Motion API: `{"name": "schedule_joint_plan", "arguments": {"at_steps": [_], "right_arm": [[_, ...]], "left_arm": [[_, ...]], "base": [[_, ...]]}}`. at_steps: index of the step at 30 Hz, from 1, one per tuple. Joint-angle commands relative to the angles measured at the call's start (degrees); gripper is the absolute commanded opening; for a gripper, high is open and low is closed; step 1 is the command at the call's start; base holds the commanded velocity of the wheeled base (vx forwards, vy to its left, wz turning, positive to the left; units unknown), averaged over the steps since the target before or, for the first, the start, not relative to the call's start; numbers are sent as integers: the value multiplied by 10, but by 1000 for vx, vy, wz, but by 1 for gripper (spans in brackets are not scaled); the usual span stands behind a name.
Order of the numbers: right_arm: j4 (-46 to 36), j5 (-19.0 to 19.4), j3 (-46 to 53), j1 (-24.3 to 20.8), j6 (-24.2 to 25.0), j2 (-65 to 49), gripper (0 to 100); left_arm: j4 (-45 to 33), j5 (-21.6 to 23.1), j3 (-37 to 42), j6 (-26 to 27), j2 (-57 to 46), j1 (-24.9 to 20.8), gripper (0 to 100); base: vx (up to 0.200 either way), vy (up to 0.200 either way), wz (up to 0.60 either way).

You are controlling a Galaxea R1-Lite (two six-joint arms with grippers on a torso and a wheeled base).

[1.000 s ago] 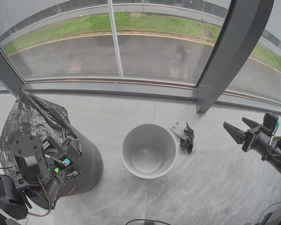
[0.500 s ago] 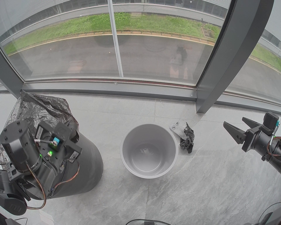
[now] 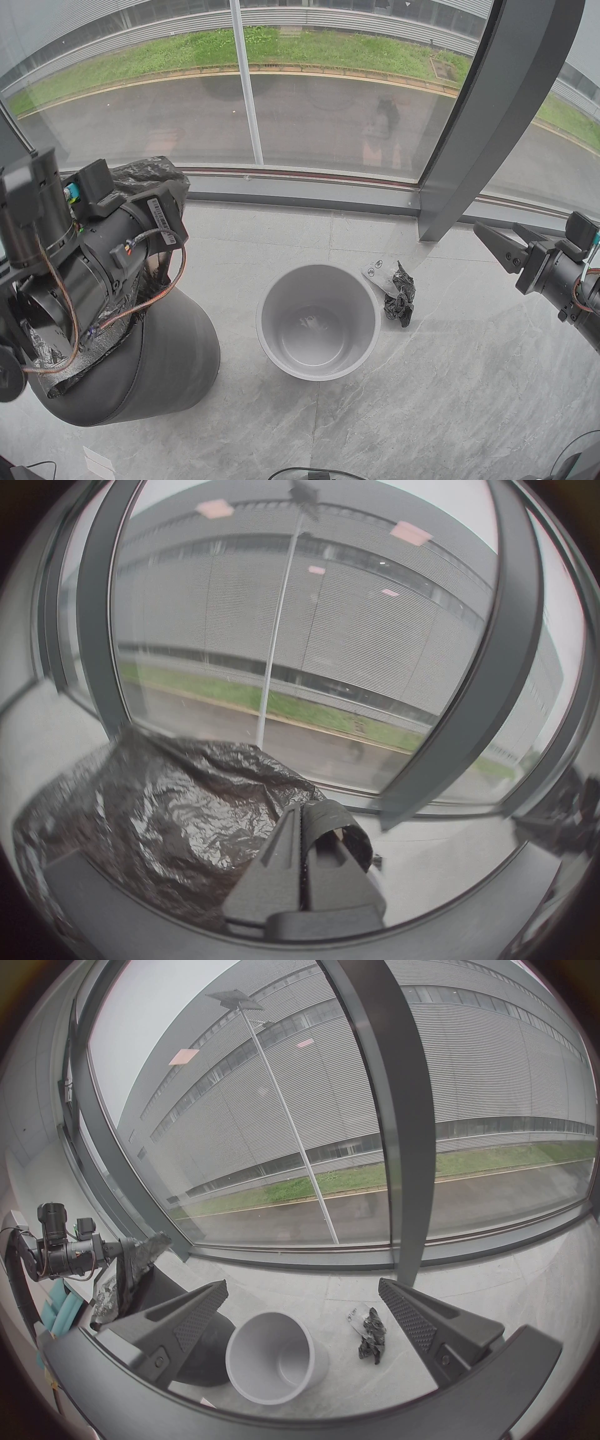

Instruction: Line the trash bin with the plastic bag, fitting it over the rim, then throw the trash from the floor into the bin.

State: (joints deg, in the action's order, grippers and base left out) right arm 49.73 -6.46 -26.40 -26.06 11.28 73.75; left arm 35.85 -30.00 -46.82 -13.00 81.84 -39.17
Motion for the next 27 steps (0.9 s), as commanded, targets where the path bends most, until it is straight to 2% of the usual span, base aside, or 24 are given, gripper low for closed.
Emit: {"name": "schedule_joint_plan", "arguments": {"at_steps": [1,3,5,7,14,16,21,22,23,27], "right_arm": [[3,-56,-111,-111,11,104,100],[-7,-63,-121,-128,-1,123,100],[-27,-66,-129,-145,-13,139,100],[-45,-67,-138,-161,-16,148,100],[-92,-66,-170,-196,-17,155,100],[-92,-66,-170,-201,-17,158,100],[-92,-67,-170,-246,-17,173,100],[-92,-67,-170,-246,-17,173,100],[-92,-67,-169,-265,-17,173,100],[-92,-74,-166,-295,-18,174,100]], "left_arm": [[-321,286,-197,-319,-73,28,0],[-352,411,-197,-347,-99,59,0],[-351,530,-174,-361,-113,88,0],[-337,583,-141,-355,-115,95,0],[-193,587,-12,-290,-113,72,0],[-169,586,-2,-288,-113,60,0],[-87,555,-8,-296,-98,-11,0],[-87,555,-8,-296,-98,-11,0],[-61,507,-28,-310,-77,-35,0],[-61,399,-91,-340,-34,-75,0]], "base": [[0,0,0],[0,0,0],[0,0,0],[0,0,0],[0,0,0],[0,0,0],[0,0,0],[0,0,0],[0,0,0],[0,0,0]]}}
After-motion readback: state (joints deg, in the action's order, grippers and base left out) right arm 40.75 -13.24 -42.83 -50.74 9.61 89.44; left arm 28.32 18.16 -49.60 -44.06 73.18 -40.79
